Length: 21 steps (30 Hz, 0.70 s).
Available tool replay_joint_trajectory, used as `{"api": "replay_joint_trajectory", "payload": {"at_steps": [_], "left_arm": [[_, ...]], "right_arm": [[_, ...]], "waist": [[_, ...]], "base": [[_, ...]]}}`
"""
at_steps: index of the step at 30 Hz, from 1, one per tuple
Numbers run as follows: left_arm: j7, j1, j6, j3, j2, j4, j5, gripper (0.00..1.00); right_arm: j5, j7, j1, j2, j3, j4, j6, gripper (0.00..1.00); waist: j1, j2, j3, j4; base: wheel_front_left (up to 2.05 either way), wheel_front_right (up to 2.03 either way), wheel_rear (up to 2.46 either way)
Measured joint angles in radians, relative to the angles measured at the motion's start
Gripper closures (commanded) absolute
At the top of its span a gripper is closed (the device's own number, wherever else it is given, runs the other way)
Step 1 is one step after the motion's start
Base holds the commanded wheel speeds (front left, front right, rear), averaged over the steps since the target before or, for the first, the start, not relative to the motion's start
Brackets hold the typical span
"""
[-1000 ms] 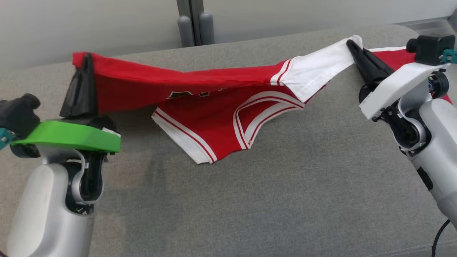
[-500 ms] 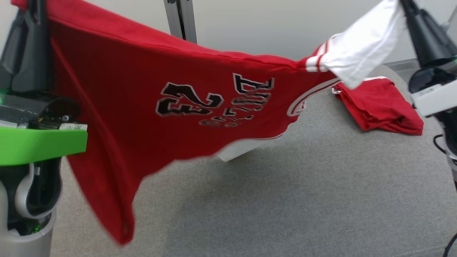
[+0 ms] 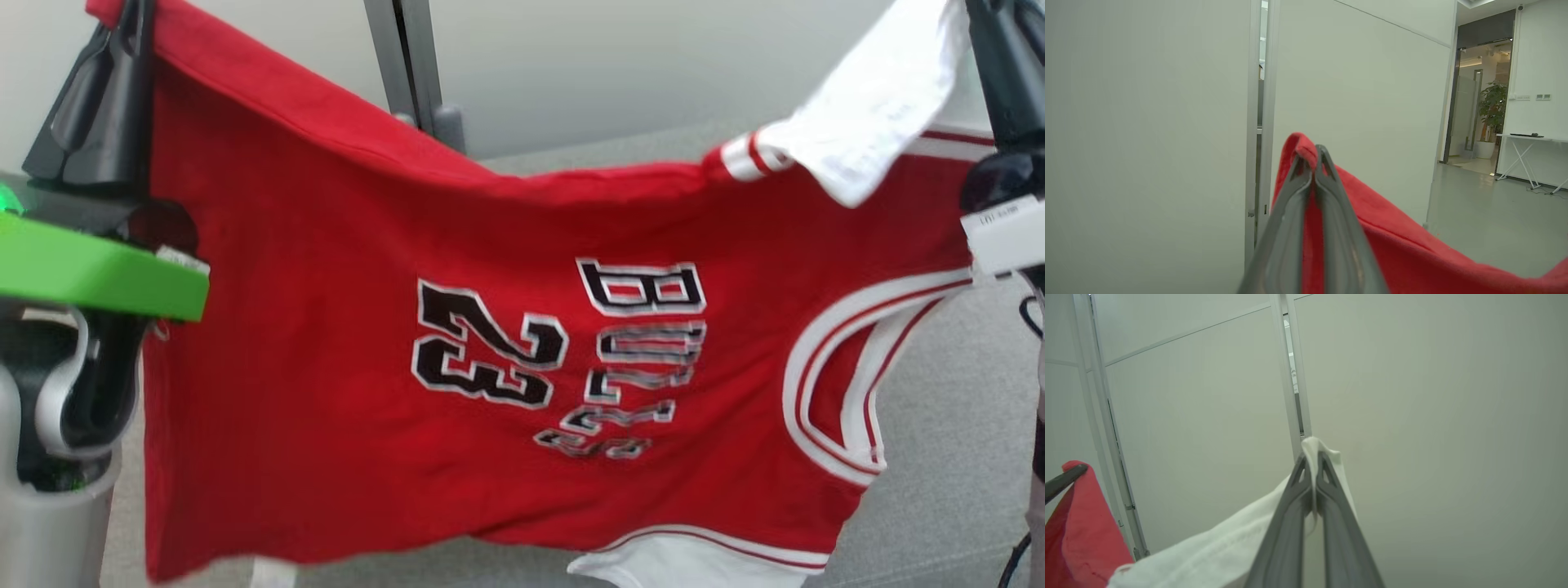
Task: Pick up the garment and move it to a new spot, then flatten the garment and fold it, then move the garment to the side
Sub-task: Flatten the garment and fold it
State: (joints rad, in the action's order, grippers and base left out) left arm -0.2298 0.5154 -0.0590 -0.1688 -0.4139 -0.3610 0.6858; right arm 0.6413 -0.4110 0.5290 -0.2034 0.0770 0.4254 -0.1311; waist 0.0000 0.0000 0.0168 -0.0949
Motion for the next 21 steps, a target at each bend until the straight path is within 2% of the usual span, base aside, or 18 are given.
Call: {"api": "replay_joint_trajectory", "payload": {"at_steps": [6,8,13,21], "left_arm": [[-0.005,0.147,0.034,-0.022,-0.005,0.210,-0.019,1.00],[0.001,0.238,0.045,-0.031,-0.017,0.305,-0.055,1.00],[0.044,0.492,0.068,-0.058,-0.021,0.528,-0.137,1.00],[0.265,0.850,0.072,-0.089,0.020,0.868,-0.263,1.00]], "right_arm": [[-0.093,0.042,0.168,0.025,-0.049,-0.181,0.000,1.00],[-0.146,0.081,0.267,0.031,-0.084,-0.280,0.000,1.00],[-0.237,0.193,0.531,0.098,-0.118,-0.535,0.000,1.00],[-0.450,0.391,0.940,0.150,-0.059,-0.926,0.000,1.00]], "waist": [[0.0000,0.0000,0.098,0.002],[0.0000,0.0000,0.139,0.002],[0.0000,0.0000,0.236,-0.003],[0.0001,0.0000,0.376,-0.017]], "base": [[0.00,0.00,0.00],[0.00,0.00,0.00],[0.00,0.00,0.00],[0.00,0.00,0.00]]}}
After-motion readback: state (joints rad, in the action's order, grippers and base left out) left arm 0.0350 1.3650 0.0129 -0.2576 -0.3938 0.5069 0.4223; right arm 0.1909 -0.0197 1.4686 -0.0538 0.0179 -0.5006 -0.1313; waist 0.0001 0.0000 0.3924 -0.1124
